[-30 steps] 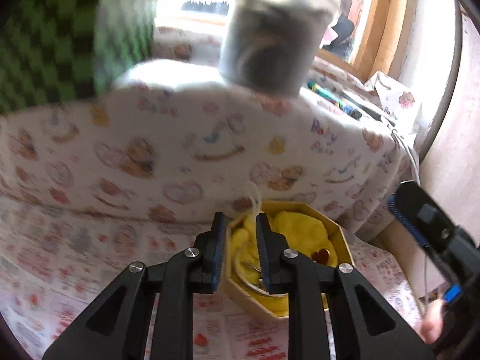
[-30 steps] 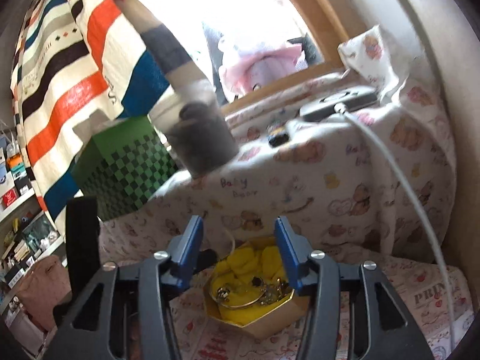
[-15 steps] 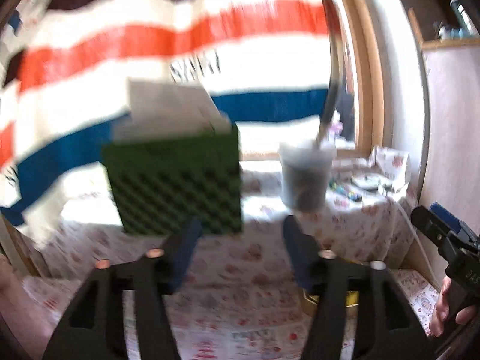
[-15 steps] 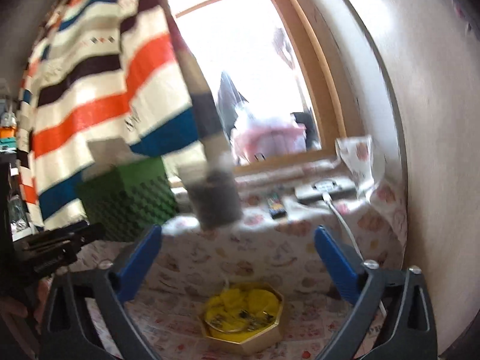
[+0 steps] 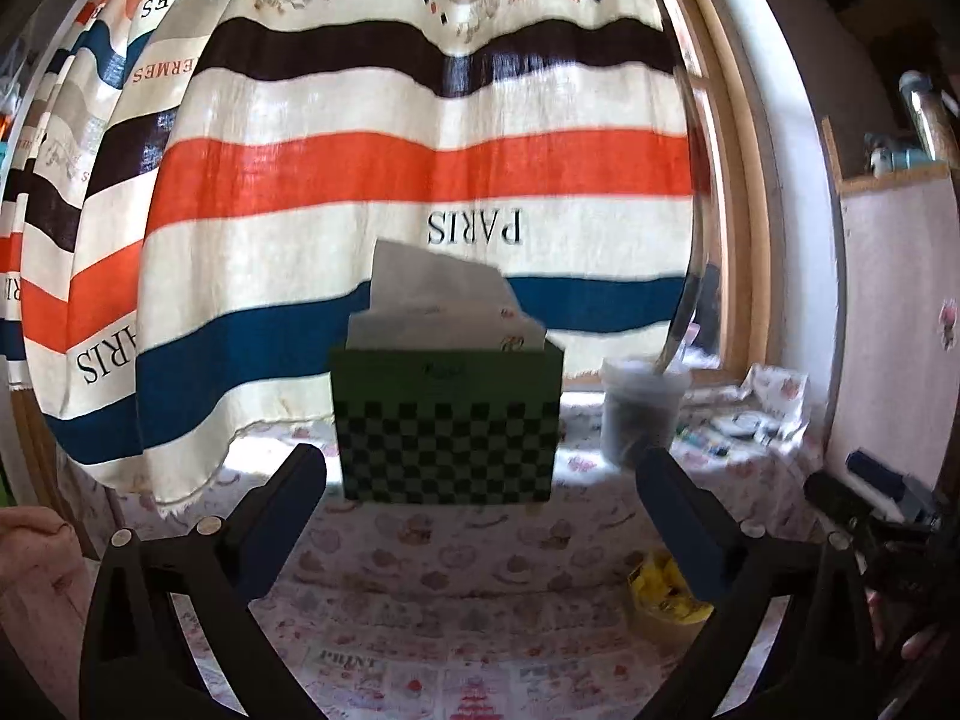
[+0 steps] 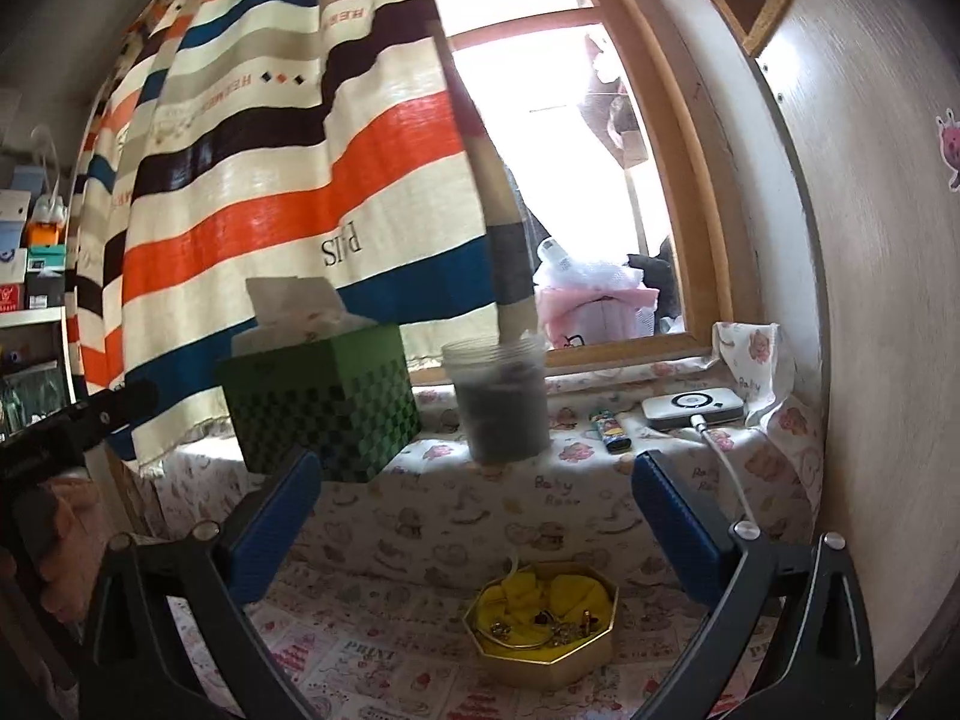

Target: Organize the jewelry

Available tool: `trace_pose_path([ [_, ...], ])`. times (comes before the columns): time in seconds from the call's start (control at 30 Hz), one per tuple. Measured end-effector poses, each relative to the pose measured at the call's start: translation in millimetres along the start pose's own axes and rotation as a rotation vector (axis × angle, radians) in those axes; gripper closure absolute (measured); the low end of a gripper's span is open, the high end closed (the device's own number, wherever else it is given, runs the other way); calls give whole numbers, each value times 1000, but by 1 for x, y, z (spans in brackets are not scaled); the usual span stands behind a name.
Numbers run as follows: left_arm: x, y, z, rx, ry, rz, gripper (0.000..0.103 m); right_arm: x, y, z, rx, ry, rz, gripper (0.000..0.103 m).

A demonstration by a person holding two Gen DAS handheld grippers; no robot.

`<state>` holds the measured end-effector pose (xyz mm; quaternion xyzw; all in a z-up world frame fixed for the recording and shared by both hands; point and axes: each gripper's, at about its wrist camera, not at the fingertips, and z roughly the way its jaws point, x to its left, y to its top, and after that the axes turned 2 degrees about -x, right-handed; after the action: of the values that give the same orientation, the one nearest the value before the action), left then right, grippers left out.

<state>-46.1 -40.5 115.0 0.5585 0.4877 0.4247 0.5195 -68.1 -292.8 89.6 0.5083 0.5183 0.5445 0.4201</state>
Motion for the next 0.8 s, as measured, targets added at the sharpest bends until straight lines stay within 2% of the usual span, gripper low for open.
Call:
trace_pose_path([
  [0.07, 1, -14, 4, 13, 18, 22, 1, 2, -11, 7, 9, 10, 1, 0],
  [0.13, 6, -29, 11, 34, 22, 17, 1, 6, -26, 16, 38, -19, -35, 0],
  [0.23, 13, -50, 23, 75, 4, -5, 1, 8, -44, 26, 94, -15, -55, 0],
  [0.43, 19, -79, 39, 150, 24, -34, 1, 12, -69, 33, 117, -22, -73, 0],
  [0.57, 17, -87, 34, 128, 42, -53, 1, 11, -68, 33, 115, -34, -67, 0],
  [0.63, 13, -94, 41, 162, 36, -57, 1, 10, -70, 33, 121, -45, -65, 0],
  [0.7, 5, -102, 50, 210, 13, -19, 1, 9, -72, 37, 154, -52, -69, 0],
  [0.8, -2, -106, 50, 200, 26, 15, 1, 4, -74, 43, 184, -75, -47, 0],
])
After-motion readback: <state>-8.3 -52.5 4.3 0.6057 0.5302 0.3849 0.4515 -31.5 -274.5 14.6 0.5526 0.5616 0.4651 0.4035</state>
